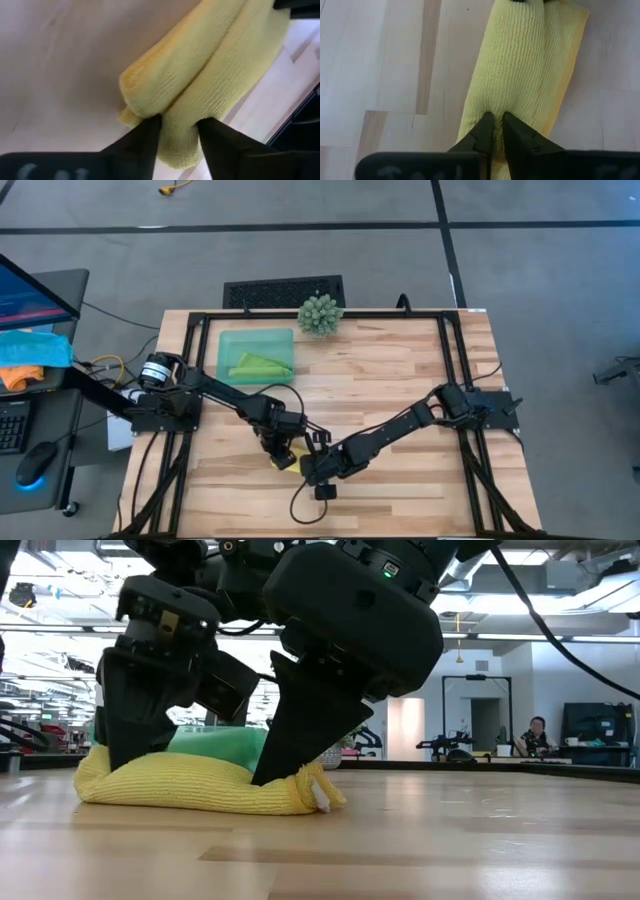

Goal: Roll microfiber towels into tight, uniform cylinder then place into a basket
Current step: Roll the yellow towel

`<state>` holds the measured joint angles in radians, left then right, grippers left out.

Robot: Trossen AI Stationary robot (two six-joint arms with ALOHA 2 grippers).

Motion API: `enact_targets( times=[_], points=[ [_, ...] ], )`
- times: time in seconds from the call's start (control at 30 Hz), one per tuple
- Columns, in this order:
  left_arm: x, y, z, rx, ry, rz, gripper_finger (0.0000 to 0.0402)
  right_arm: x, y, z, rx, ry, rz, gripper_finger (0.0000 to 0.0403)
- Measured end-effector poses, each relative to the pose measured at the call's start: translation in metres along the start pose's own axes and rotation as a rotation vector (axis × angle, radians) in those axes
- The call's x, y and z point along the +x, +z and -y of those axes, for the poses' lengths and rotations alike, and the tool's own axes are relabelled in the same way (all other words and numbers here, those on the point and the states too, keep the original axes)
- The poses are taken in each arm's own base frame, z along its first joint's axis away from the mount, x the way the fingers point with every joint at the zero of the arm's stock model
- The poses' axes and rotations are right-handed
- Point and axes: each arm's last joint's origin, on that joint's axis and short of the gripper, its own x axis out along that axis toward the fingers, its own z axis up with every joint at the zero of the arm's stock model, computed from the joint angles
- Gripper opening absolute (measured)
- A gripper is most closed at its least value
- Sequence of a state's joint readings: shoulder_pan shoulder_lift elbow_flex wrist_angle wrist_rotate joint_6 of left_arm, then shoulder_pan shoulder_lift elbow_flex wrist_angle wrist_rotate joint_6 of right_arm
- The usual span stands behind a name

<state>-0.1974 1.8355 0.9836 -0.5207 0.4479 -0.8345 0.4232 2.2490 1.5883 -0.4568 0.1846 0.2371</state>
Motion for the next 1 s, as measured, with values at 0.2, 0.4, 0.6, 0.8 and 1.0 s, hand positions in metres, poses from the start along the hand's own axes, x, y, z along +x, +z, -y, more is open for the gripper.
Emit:
enact_targets(
  times=[0.2,0.4,0.6,0.8,1.0],
  points=[
    [-0.001,0.000,0.001,0.101,-0.013,-0.009,0.0171,0.000,0.000,0.000,0.000,0.001,0.000,0.0054],
    [-0.010,-0.009,0.007,0.179,0.021,0.045,0.0166,0.000,0.000,0.000,0.001,0.001,0.002,0.0054],
    [-0.037,-0.035,0.015,0.233,0.153,0.179,0.0156,0.000,0.000,0.000,0.002,0.001,0.002,0.0054],
    [-0.056,-0.072,0.042,0.403,0.206,0.425,0.0156,0.000,0.000,0.000,0.002,0.001,0.001,0.0054],
    [-0.043,-0.099,0.074,0.655,0.186,0.645,0.0155,0.000,0.000,0.000,0.002,0.002,0.001,0.0054]
  ],
)
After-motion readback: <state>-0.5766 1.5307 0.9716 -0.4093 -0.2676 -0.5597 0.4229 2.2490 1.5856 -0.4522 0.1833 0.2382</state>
